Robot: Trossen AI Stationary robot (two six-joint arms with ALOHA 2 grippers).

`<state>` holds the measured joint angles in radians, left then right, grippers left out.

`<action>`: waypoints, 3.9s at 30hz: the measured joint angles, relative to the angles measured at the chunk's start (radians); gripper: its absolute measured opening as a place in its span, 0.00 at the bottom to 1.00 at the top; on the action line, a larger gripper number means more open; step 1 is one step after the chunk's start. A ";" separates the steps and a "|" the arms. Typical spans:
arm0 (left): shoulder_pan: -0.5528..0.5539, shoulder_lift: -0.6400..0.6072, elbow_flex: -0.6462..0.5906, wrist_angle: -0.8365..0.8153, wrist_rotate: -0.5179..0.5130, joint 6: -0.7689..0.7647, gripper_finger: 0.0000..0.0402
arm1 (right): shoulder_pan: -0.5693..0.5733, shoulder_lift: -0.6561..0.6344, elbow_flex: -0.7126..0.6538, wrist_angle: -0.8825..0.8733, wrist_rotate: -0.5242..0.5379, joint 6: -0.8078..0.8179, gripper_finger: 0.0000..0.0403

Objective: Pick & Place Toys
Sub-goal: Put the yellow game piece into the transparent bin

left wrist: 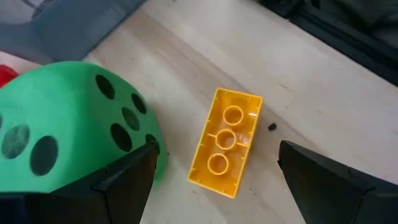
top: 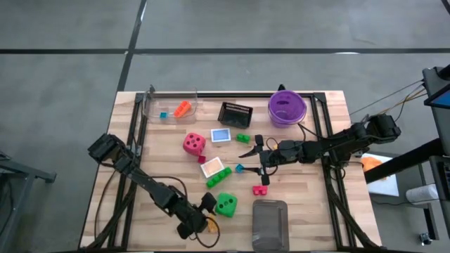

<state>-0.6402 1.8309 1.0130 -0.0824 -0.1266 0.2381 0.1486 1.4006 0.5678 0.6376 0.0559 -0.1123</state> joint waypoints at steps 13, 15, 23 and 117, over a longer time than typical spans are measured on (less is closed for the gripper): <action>0.010 0.092 0.054 -0.019 0.042 0.016 0.84 | 0.000 0.000 0.000 -0.004 0.000 0.000 0.50; 0.014 0.102 0.073 -0.046 0.032 0.019 0.84 | 0.000 0.000 0.000 -0.004 0.000 0.000 0.50; 0.045 0.103 0.082 -0.078 0.024 0.020 0.78 | 0.000 0.000 0.000 -0.011 0.000 0.000 0.50; 1.593 -0.818 -0.835 0.502 0.148 -0.455 0.33 | 0.000 0.000 0.000 -0.010 0.000 -0.007 0.50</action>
<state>0.9528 1.0127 0.1775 0.4197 0.0217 -0.2164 0.1483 1.4006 0.5678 0.6280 0.0555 -0.1192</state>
